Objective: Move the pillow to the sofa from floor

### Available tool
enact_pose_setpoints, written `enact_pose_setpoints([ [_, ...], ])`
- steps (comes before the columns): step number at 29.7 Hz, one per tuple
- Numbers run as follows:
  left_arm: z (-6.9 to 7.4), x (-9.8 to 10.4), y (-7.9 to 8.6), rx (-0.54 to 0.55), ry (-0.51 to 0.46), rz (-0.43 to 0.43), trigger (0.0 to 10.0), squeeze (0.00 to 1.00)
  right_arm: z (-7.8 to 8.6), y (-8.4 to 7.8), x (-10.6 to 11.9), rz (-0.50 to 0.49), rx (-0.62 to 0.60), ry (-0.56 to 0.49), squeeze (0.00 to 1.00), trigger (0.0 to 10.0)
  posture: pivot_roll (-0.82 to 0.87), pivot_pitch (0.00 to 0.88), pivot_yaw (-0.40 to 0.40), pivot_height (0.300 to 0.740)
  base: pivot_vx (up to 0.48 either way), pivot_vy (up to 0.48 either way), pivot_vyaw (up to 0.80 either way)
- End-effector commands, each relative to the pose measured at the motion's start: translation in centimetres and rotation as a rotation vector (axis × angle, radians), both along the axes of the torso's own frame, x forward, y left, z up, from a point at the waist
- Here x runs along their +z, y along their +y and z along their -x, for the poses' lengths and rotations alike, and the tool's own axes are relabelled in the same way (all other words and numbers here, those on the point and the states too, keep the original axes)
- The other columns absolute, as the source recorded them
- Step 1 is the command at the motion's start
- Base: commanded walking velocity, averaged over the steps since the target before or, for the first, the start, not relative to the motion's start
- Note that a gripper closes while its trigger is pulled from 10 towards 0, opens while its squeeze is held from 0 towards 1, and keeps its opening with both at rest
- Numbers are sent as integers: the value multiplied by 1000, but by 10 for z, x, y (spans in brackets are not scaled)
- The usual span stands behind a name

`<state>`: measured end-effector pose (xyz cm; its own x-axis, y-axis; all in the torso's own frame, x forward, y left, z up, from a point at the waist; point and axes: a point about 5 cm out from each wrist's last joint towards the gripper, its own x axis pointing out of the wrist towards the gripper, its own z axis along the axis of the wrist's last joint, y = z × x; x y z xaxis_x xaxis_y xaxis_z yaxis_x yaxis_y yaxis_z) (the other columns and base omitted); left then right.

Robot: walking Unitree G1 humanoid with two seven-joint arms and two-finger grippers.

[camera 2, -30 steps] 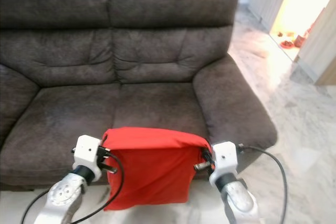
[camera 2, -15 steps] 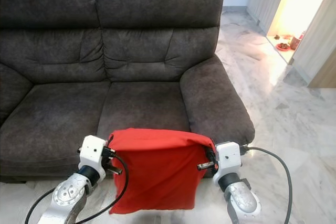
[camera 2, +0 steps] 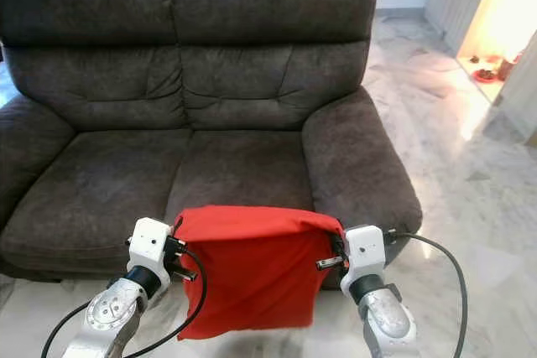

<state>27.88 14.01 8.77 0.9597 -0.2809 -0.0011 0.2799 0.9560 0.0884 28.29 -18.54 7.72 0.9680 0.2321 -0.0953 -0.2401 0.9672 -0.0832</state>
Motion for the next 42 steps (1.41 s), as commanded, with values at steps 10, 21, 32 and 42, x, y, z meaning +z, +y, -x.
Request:
enact_pose_setpoints([
  [10, -8, 55, 18, 44, -263, -81, 10000, 0, -10, 3, 48, -81, -66, -241, 0, 10000, -22, 103, 20, 740, 0, 0, 0],
  [21, -15, 103, 7, 6, -447, -165, 10000, 0, -12, -8, 94, -132, -150, -418, 0, 10000, -35, 90, 24, 740, 0, 0, 0],
  [32, -18, 111, 10, 7, -483, -227, 10000, 0, -16, 0, 98, -90, -99, -427, 0, 10000, -31, 71, 27, 740, 0, 0, 0],
  [42, -18, 110, 10, 1, -475, -250, 10000, 0, -19, 3, 97, -82, -68, -409, 0, 10000, -32, 61, 29, 740, 0, 0, 0],
])
